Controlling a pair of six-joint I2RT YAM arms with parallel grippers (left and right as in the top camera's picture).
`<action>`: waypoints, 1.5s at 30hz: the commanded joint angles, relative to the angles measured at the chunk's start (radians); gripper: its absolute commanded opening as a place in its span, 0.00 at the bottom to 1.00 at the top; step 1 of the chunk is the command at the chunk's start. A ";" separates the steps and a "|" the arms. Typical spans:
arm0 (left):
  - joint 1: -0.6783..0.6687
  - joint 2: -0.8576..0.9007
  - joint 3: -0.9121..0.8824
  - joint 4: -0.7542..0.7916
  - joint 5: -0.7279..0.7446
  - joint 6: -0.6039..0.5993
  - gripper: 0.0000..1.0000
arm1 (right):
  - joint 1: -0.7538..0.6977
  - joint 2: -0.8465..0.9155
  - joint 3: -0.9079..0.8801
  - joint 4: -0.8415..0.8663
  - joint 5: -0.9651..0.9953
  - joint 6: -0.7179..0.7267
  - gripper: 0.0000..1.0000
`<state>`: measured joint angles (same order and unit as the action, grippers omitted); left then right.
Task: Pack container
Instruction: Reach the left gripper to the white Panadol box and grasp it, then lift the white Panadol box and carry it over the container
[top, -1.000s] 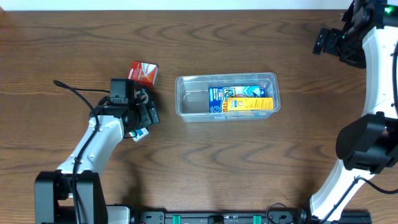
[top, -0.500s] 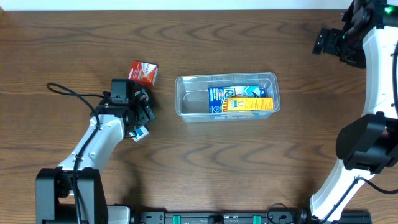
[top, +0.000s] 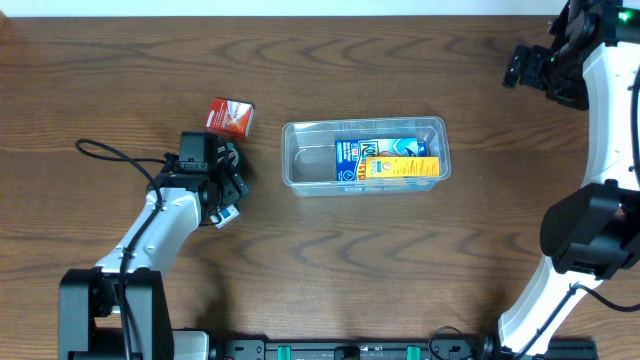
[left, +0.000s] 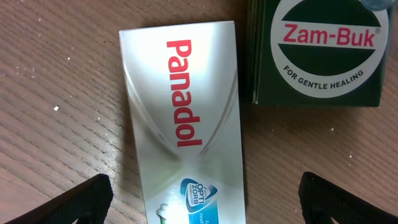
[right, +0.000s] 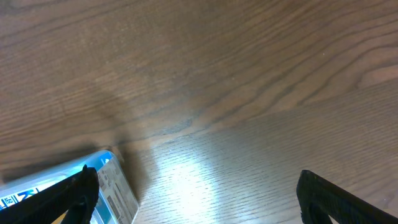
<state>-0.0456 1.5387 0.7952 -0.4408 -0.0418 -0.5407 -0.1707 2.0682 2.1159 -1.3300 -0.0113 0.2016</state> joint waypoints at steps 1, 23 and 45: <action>0.006 0.018 -0.006 0.002 -0.023 -0.019 0.96 | -0.004 -0.002 0.015 -0.002 -0.007 0.011 0.99; 0.006 0.113 -0.006 0.056 -0.024 -0.018 0.44 | -0.004 -0.002 0.015 -0.001 -0.007 0.011 0.99; -0.036 -0.068 0.236 -0.195 0.008 0.245 0.44 | -0.004 -0.002 0.015 -0.001 -0.007 0.011 0.99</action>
<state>-0.0574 1.5105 0.9611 -0.6113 -0.0334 -0.3664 -0.1707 2.0682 2.1159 -1.3304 -0.0113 0.2016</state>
